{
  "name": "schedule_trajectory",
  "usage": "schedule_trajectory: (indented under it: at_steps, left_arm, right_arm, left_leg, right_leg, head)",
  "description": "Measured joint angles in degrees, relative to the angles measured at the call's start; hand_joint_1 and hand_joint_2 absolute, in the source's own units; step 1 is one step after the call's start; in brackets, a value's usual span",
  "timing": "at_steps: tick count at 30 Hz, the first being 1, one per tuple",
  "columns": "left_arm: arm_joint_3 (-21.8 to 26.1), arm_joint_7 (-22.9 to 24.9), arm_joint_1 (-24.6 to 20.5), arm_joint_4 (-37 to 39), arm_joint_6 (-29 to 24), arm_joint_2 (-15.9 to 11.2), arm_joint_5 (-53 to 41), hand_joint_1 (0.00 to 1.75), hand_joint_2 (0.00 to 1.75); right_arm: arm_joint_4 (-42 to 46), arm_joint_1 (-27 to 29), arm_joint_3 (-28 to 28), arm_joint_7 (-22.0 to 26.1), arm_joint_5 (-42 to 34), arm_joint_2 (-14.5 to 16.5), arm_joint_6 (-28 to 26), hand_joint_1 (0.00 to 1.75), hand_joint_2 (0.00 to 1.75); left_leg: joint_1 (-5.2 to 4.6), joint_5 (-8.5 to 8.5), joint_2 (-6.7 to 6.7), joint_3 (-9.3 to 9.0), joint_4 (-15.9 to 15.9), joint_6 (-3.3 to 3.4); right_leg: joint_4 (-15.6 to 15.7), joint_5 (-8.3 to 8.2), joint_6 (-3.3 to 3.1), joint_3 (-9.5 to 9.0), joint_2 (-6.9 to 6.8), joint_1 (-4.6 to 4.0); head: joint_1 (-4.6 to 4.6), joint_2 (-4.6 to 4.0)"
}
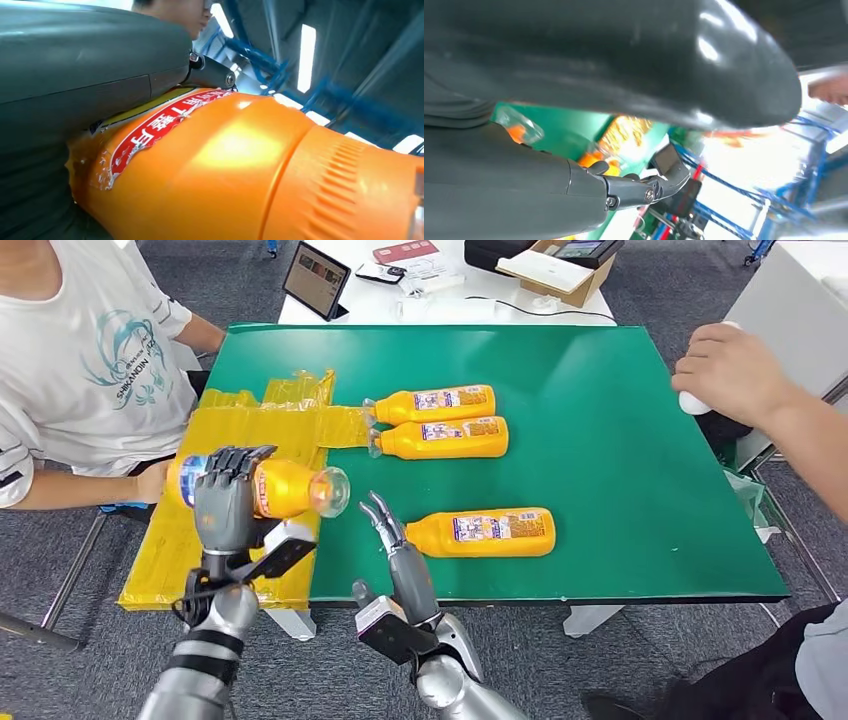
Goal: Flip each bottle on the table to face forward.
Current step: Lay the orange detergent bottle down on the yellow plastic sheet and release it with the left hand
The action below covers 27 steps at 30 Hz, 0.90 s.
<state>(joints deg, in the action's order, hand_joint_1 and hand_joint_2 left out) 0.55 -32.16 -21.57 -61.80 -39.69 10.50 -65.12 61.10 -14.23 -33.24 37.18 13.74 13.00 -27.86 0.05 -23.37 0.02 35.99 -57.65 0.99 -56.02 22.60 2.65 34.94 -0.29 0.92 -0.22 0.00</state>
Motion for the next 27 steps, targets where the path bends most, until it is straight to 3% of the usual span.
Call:
schedule_trajectory:
  at_steps: [3, 7, 12, 17, 27]
  left_arm:
    - [2.64, 8.10, -6.01, 10.51, -0.09, -2.66, -13.28, 1.75, 1.75]
    - [2.87, 12.63, -12.23, 22.76, 0.87, -5.42, -16.49, 1.75, 1.75]
    - [2.82, 16.35, -16.90, 32.25, 12.95, -6.76, -14.52, 1.75, 1.75]
    - [2.81, 19.78, -19.08, 36.62, 19.55, -7.62, -12.90, 1.75, 1.75]
    - [2.81, 20.56, -20.89, 39.56, 21.63, -8.33, -11.89, 1.75, 1.75]
  right_arm:
    - [1.86, 0.23, 0.09, 0.07, 0.41, -0.30, 0.40, 0.00, 0.00]
    - [3.47, 0.62, 0.11, 0.10, 0.87, -0.44, 0.49, 0.00, 0.00]
    - [5.64, 1.55, 0.90, -0.01, 0.91, -0.57, 0.35, 0.00, 0.00]
    - [7.23, 2.54, 1.51, -0.60, 1.16, -0.76, 0.47, 0.00, 0.00]
    - [8.01, 3.21, 1.87, -0.82, 1.32, -0.88, 0.77, 0.00, 0.00]
  left_leg:
    - [0.02, 0.04, 0.05, 0.00, 0.00, -0.04]
    - [0.04, 0.06, 0.02, 0.02, 0.00, -0.05]
    - [0.03, 0.04, 0.02, 0.07, 0.00, -0.06]
    - [0.03, 0.03, 0.02, 0.08, 0.00, -0.06]
    - [0.04, 0.04, 0.01, 0.07, 0.00, -0.06]
  right_leg:
    - [-0.01, -0.01, -0.01, 0.02, 0.01, -0.04]
    - [-0.04, -0.01, -0.01, 0.02, 0.00, -0.06]
    - [-0.03, 0.01, 0.00, 0.03, 0.00, -0.06]
    - [-0.02, 0.02, 0.00, 0.05, 0.00, -0.06]
    - [-0.04, 0.02, -0.01, 0.04, 0.00, -0.07]
  head:
    - [-0.01, -0.01]
    - [-0.01, 0.00]
    - [0.00, 0.00]
    - [-0.01, -0.01]
    - [0.00, 0.00]
